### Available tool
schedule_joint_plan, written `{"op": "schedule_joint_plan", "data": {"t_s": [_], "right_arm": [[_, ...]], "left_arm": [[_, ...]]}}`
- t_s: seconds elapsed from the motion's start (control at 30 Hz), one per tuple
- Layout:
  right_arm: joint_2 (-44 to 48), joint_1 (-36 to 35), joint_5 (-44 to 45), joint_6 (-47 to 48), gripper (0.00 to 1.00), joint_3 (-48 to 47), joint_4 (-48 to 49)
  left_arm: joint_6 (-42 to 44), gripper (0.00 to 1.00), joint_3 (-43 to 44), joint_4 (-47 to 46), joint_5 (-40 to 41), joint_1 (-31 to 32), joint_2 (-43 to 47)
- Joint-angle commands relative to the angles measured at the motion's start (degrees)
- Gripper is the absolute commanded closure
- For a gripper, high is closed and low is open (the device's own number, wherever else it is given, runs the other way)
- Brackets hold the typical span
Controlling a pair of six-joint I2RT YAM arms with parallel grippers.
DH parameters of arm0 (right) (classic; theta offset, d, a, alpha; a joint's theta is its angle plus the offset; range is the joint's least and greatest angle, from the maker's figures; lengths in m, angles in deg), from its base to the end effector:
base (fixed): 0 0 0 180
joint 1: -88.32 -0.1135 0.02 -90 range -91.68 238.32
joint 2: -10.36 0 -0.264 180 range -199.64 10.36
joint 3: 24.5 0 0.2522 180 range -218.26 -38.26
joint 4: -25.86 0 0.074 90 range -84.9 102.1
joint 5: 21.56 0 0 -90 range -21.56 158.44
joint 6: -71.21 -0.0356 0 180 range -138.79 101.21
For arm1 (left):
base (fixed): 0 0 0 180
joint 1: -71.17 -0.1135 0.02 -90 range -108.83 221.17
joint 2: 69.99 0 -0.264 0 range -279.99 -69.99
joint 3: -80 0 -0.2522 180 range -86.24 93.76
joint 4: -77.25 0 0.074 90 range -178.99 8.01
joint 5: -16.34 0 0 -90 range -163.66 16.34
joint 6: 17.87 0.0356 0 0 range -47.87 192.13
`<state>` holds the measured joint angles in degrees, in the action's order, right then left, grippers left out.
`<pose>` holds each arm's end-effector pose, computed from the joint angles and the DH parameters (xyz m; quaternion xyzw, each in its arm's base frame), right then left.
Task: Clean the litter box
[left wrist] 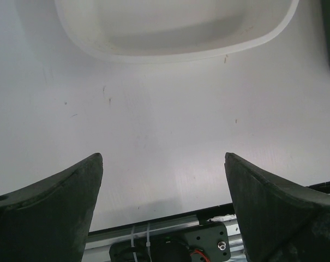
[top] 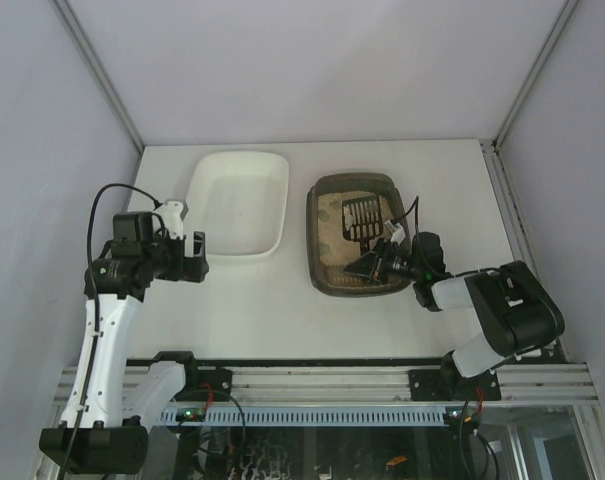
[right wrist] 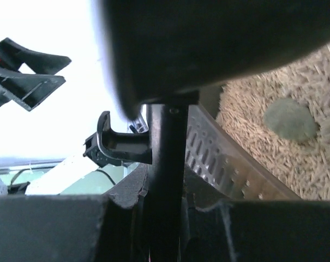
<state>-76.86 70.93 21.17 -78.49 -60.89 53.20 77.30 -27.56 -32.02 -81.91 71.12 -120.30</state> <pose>0.2370 0.1016 0.1425 0.0714 0.7938 0.5752 0.1840 0.1573 -0.0050 0.3297 0.0671 0.9310 -0.0512 0.3553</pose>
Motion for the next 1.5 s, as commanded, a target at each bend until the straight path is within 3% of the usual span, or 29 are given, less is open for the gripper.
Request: {"op": "schedule_joint_plan", "data": {"t_s": [0.0, 0.07, 0.1, 0.33, 0.47, 0.57, 0.7, 0.87, 1.03, 1.17, 1.37, 1.47], "right_arm": [[-4.46, 1.3, -4.77, -9.57, 1.0, 3.66, 34.58], [-8.04, 2.37, -6.37, -14.69, 1.0, 4.47, 44.5], [-8.77, 2.73, -7.88, -15.15, 1.0, 3.79, 44.96], [-5.49, 3.42, -6.04, -14.76, 1.0, 4.17, 44.8], [-9.39, 1.85, -8.02, -18.48, 1.0, 2.22, 44.87], [-10.28, 4.66, -4.17, -19.2, 1.0, 5.36, 44.74], [-11.62, -0.13, -5.25, -19.57, 1.0, 3.32, 43.19], [-9.87, 4.71, -2.37, -21.68, 1.0, 5.76, 44.71], [-9.77, -2.3, -5.3, -20.35, 1.0, 1.08, 38.5], [-9.3, 6.65, -3.9, -24.37, 1.0, 5.32, 44.81], [-10.13, 0.98, -5.88, -21.82, 1.0, 3.66, 40.21], [-10.28, 6.1, -5.26, -23.52, 1.0, 6.16, 43.49]], "left_arm": [[0.29, 0.03, -1.5, -2.02, -3.74, -0.91, 1.95], [0.17, 0.04, -1.49, -2.09, -3.53, -0.92, 2.25], [0.11, 0.04, -1.54, -2.11, -3.41, -0.99, 2.25], [-0.33, 0.04, -1.8, -2.55, -3.66, -1.87, 3.04], [-0.51, 0.04, -1.89, -2.64, -3.78, -2.27, 3.2], [-0.5, 0.04, -1.87, -2.57, -3.75, -2.4, 3.44], [-0.6, 0.04, -1.89, -2.64, -4.05, -2.42, 3.81], [-0.58, 0.04, -1.98, -2.73, -4.39, -2.59, 3.85], [-0.59, 0.04, -1.94, -2.8, -4.58, -2.78, 3.99], [-0.6, 0.04, -2.01, -2.74, -4.7, -2.96, 4.47], [-0.6, 0.04, -2.02, -2.81, -4.89, -3.33, 4.41], [-0.6, 0.04, -2.04, -2.75, -4.85, -3.43, 4.52]]}}
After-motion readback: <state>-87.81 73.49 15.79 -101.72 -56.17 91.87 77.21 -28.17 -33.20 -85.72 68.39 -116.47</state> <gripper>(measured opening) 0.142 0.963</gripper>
